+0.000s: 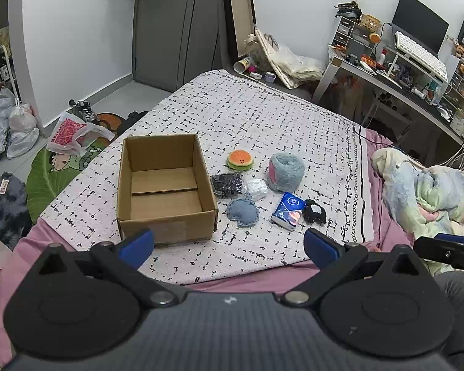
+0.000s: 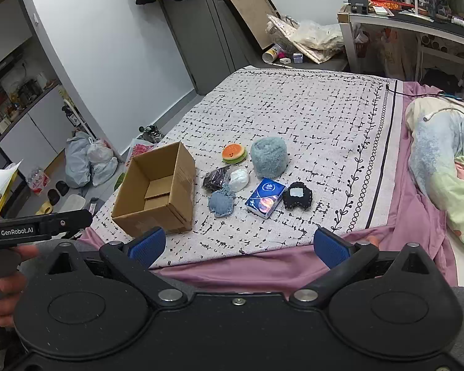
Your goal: Organize soft objects
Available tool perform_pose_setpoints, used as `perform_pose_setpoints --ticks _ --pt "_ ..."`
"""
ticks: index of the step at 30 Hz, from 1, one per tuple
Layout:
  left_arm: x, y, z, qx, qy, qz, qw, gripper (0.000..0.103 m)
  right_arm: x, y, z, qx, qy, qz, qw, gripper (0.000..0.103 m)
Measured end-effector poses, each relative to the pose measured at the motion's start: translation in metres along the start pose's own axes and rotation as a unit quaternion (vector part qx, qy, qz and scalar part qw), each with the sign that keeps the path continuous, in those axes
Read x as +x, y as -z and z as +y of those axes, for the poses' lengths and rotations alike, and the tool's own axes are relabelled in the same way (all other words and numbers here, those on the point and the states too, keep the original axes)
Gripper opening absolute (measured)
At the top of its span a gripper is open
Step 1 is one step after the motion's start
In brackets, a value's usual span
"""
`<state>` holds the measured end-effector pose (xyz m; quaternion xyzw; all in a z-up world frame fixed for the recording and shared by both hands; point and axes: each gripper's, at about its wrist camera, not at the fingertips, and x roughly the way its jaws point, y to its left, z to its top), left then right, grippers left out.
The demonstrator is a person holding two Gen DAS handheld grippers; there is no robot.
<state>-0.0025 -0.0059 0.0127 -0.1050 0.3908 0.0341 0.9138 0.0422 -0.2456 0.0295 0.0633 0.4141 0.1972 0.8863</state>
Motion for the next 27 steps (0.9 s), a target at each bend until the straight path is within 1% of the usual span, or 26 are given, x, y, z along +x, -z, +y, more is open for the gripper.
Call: perform_pose_setpoints --ticks 16,27 --pt "-0.0002 0.0009 -0.0004 -0.001 0.0 0.0 1.0 0.102 0.0 0.0006 0.0008 -0.003 0.002 0.0 1.0 0.103" --pt "0.004 0.0007 -0.0051 -0.009 0.008 0.002 0.9999 0.102 0.0024 -0.0004 -0.0025 0.0 0.0 0.001 1.0 0.103"
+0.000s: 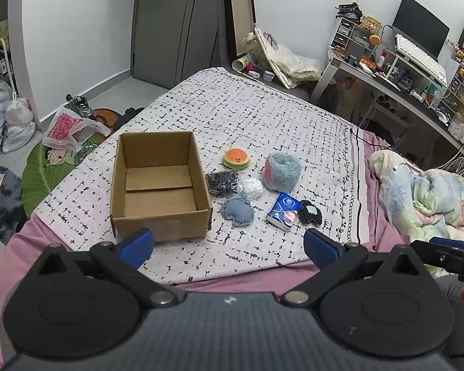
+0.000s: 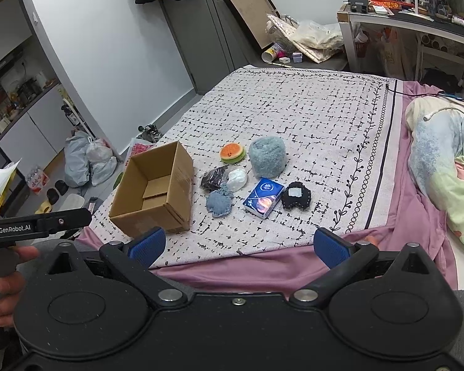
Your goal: Organize soft objects
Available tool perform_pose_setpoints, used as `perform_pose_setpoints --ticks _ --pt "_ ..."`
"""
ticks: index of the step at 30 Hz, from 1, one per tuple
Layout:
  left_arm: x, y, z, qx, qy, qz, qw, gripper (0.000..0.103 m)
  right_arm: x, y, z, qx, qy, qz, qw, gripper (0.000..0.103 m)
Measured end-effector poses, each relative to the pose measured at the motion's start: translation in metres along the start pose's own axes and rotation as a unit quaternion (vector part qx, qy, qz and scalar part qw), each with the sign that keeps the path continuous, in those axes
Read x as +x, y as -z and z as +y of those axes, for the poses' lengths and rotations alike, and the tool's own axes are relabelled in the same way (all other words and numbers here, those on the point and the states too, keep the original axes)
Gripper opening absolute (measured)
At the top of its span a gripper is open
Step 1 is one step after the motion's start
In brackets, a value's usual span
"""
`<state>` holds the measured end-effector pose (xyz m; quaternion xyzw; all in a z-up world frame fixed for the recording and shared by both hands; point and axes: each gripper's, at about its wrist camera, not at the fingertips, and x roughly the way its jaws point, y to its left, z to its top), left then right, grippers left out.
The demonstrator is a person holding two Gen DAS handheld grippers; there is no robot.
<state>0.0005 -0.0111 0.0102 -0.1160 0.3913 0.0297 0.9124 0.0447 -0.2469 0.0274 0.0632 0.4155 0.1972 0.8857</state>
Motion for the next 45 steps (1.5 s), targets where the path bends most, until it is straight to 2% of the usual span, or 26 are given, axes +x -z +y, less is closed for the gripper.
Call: perform_pose_setpoints --ticks 16,26,45 --pt "0.027 -0.011 -0.016 0.004 -0.009 0.005 0.9999 0.102 0.018 -0.008 -0.03 0.018 -0.011 0.006 1.0 0.103" --pt "0.056 -0.025 -0.039 0.007 -0.021 0.01 0.9997 0.102 0.041 -0.018 -0.063 0.047 -0.026 0.008 0.999 0.103" --pt "0.115 -0.046 -0.07 -0.025 -0.049 0.027 0.9981 0.1 0.097 -0.06 -0.114 0.098 -0.047 0.03 0.994 0.103"
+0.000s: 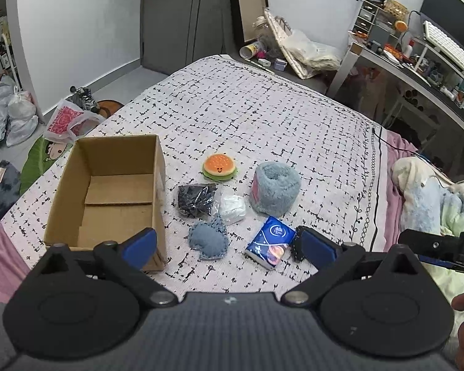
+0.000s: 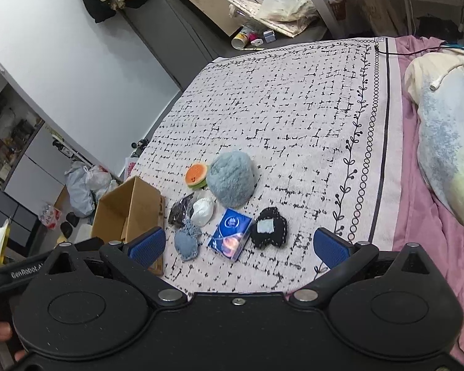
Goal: Organize soft objects
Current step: 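Lower the right gripper onto the black plush and close it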
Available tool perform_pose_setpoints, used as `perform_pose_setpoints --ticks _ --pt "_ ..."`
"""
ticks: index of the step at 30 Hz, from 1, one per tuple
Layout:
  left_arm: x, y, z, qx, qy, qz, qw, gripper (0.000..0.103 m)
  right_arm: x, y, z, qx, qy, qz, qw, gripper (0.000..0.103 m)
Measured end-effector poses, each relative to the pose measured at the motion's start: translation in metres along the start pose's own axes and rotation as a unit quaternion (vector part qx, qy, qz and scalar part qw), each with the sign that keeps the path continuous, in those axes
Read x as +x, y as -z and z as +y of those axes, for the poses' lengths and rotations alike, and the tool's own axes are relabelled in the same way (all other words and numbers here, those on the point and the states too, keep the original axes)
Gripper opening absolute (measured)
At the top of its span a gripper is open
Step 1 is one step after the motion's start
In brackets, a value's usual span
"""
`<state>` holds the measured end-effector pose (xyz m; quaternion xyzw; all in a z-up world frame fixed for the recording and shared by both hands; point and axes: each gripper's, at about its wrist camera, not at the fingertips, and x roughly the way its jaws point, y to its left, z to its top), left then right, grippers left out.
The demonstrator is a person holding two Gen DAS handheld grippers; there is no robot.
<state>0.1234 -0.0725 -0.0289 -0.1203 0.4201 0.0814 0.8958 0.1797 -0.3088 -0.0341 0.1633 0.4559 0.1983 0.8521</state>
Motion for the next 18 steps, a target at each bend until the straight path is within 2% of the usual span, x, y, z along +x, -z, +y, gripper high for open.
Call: perform_pose_setpoints --ticks 10,12,14,18 --pt "0.034 -0.002 -0.009 -0.01 -0.002 0.016 0.9998 0.098 0.031 -0.002 -0.013 0.013 -0.02 0.004 1.0 0.101" --pt "0.042 -0.001 -0.009 -0.016 -0.002 0.023 0.9996 0.093 0.037 0.0 -0.018 0.021 -0.026 0.005 0.999 0.101" --pt "0.051 0.0 -0.008 -0.025 0.001 0.033 0.9991 0.09 0.046 0.002 -0.025 0.036 -0.045 0.014 0.998 0.096" --pt "0.07 0.003 -0.008 -0.041 0.004 0.048 0.998 0.08 0.067 0.007 -0.031 0.057 -0.056 0.044 0.996 0.086"
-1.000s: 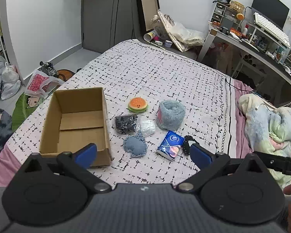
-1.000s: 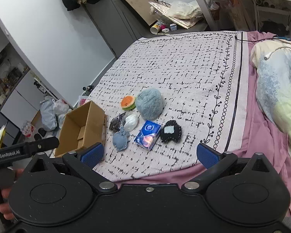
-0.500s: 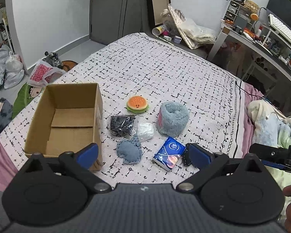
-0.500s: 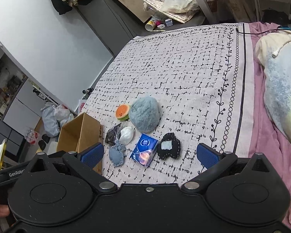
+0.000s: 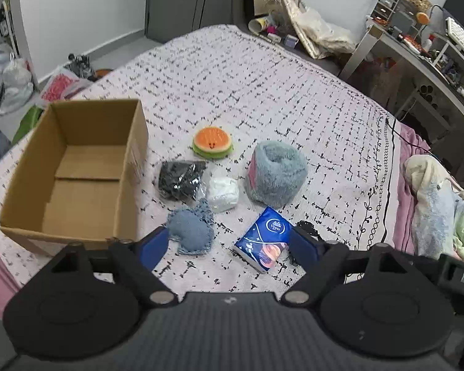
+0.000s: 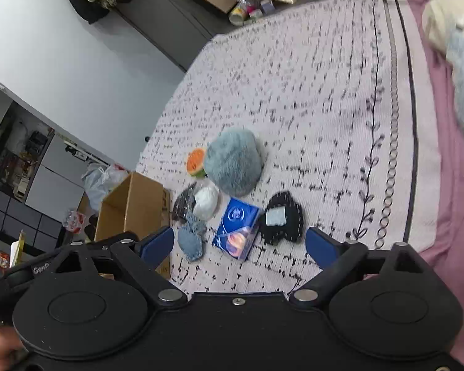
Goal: Organize soft objects
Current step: 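Lower the right gripper onto the black plush and close it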
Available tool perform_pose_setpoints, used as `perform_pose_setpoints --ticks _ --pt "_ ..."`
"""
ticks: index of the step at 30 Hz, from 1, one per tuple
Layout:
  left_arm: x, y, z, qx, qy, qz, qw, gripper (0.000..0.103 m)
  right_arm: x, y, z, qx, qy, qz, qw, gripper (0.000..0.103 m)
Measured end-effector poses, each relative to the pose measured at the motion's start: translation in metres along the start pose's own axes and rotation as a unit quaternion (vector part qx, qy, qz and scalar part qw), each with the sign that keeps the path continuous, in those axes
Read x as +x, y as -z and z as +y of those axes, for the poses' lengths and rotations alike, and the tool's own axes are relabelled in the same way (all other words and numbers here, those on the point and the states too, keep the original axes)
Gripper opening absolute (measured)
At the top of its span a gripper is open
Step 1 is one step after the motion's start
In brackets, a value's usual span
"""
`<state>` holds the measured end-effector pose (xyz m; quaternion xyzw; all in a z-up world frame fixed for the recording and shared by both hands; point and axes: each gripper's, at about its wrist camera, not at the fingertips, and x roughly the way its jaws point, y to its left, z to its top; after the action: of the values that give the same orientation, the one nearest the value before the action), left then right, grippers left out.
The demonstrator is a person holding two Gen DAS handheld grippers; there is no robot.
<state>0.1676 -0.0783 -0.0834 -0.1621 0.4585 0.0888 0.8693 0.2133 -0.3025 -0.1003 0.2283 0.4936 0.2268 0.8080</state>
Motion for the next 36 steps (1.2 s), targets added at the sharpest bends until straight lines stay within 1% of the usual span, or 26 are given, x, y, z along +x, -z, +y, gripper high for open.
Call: perform_pose_setpoints --ticks 1,4,5,8,11,15,19,25,27,29,33,34,36 --pt "0.005 0.0 0.0 -0.006 0.0 0.004 1.0 0.078 0.003 0.001 -0.002 0.003 0.0 0.003 1.0 0.083" --pt "0.02 0.001 0.0 -0.021 0.005 0.019 0.9996 0.073 0.012 0.0 -0.008 0.012 0.01 0.008 1.0 0.079" --pt "0.025 0.002 -0.001 -0.022 0.006 0.022 0.9995 0.073 0.016 -0.001 -0.011 0.016 0.012 0.013 1.0 0.075" --pt "0.039 0.002 -0.006 -0.018 0.007 0.03 0.9994 0.072 0.03 -0.003 -0.019 0.03 0.01 0.028 0.999 0.066" --pt "0.056 0.003 -0.011 -0.017 0.011 0.045 0.9988 0.072 0.04 -0.006 -0.027 0.049 0.014 0.032 0.998 0.059" --pt "0.079 0.004 -0.014 -0.023 0.012 0.062 0.9977 0.072 0.054 -0.008 -0.036 0.068 0.02 0.038 0.997 0.058" --pt "0.1 0.007 -0.018 -0.03 0.025 0.082 0.9959 0.072 0.064 -0.011 -0.046 0.08 0.026 0.045 0.995 0.058" --pt "0.13 0.01 -0.024 -0.029 0.021 0.112 0.9931 0.072 0.07 -0.015 -0.06 0.099 0.032 0.043 0.994 0.058" --pt "0.136 0.012 -0.025 -0.033 0.025 0.114 0.9926 0.072 0.072 -0.015 -0.063 0.103 0.033 0.046 0.993 0.059" --pt "0.137 0.012 -0.027 -0.033 0.026 0.108 0.9933 0.072 0.074 -0.016 -0.065 0.103 0.027 0.052 0.993 0.059" --pt "0.135 0.012 -0.025 -0.043 0.031 0.093 0.9942 0.06 0.082 -0.015 -0.059 0.085 0.012 0.064 0.994 0.059" --pt "0.134 0.012 -0.025 -0.046 0.034 0.09 0.9943 0.058 0.084 -0.015 -0.057 0.081 0.012 0.066 0.994 0.059" --pt "0.132 0.012 -0.022 -0.051 0.04 0.086 0.9942 0.051 0.087 -0.015 -0.055 0.075 0.011 0.066 0.995 0.059"
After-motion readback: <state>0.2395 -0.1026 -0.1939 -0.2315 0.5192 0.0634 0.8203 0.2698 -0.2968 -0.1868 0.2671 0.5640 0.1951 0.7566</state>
